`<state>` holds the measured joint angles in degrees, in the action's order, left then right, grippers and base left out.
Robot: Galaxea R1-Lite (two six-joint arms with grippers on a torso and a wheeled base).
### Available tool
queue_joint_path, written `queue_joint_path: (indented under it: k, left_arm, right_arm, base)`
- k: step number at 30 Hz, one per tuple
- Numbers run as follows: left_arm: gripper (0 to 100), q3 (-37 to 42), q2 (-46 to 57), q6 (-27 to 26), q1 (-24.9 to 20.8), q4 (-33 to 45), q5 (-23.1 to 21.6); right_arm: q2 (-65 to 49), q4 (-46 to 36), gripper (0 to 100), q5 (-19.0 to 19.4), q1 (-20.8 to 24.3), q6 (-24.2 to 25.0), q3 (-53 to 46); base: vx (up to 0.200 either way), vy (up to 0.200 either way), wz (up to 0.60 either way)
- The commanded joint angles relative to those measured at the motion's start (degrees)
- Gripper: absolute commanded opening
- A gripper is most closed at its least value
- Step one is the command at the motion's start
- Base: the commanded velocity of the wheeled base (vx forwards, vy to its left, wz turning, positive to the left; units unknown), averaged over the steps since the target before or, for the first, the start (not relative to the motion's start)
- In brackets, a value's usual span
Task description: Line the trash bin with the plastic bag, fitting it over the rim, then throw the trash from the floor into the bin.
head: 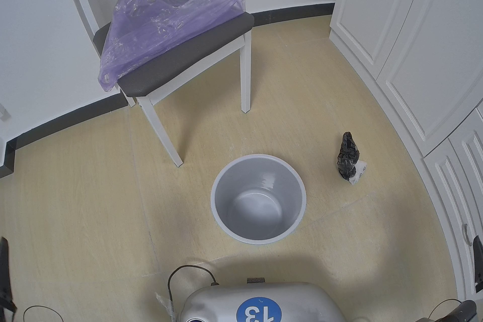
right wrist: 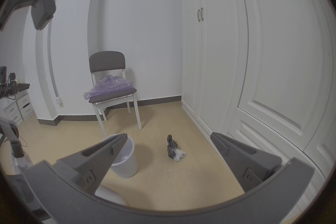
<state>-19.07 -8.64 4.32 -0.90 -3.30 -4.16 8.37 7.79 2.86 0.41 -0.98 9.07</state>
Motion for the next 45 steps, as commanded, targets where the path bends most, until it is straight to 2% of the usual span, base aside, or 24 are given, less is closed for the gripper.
queue_joint_path:
  k: [1, 3, 6, 10, 13, 18, 19, 20, 21, 23, 31, 35, 45]
  left_arm:
    - [100, -8.8, -23.4, -4.0, -0.2, -1.0, -0.6]
    - [100, -9.1, -27.7, -5.3, -0.2, -4.6, 0.6]
    - [100, -10.5, -32.8, -7.9, -0.3, -8.3, 2.2]
    - [100, -15.4, -39.1, -8.8, -0.3, -9.0, 3.2]
    - [100, -19.3, -44.0, -8.9, -0.3, -9.0, 3.6]
    - [100, -24.0, -50.9, -9.6, -0.6, -9.1, 4.9]
    - [100, -25.5, -53.2, -10.9, -0.7, -9.2, 5.8]
    - [100, -25.5, -53.2, -10.9, -0.7, -9.2, 5.8]
    - [100, -27.0, -55.6, -11.8, -0.8, -9.3, 6.7]
    - [100, -29.4, -59.2, -12.1, -0.9, -9.8, 7.1]
    - [100, -34.3, -69.2, -12.7, -2.1, -10.2, 8.1]
    - [100, -36.2, -74.3, -12.7, -2.9, -13.0, 9.7]
    - [100, -40.0, -80.7, -15.1, -4.7, -14.7, 12.8]
  right_arm:
    - [25.6, 11.5, 100, 1.4, 0.5, 0.9, 8.0]
    - [31.3, 18.4, 100, 0.9, 0.5, 0.9, 8.9]
    - [37.1, 23.7, 100, 0.7, 0.5, 0.9, 10.9]
    - [41.5, 24.6, 100, 0.7, 0.6, 2.0, 15.3]
    - [44.0, 24.6, 100, -0.3, 3.3, 4.8, 18.5]
    - [48.6, 24.6, 100, -11.2, 11.2, 10.1, 21.2]
    - [50.9, 25.1, 100, -16.2, 14.4, 12.4, 22.0]
    - [50.9, 25.1, 100, -16.2, 14.4, 12.4, 22.0]
    - [53.0, 25.9, 100, -19.9, 17.3, 15.0, 22.4]
    - [54.9, 28.0, 100, -22.3, 20.2, 17.8, 22.0]
    - [54.9, 30.1, 100, -22.7, 24.3, 19.9, 20.1]
    - [55.1, 30.1, 100, -24.0, 27.0, 20.0, 20.4]
    - [55.3, 29.9, 100, -25.7, 28.1, 19.9, 19.8]
  base:
    - [0.000, 0.000, 0.00]
    - [0.000, 0.000, 0.00]
    - [0.000, 0.000, 0.00]
    - [0.000, 0.000, 0.00]
    - [0.000, 0.000, 0.00]
    - [0.000, 0.000, 0.00]
    - [0.000, 0.000, 0.00]
    - [0.000, 0.000, 0.00]
    - [0.000, 0.000, 0.00]
    - [0.000, 0.000, 0.00]
    - [0.000, 0.000, 0.00]
    - [0.000, 0.000, 0.00]
    - [0.000, 0.000, 0.00]
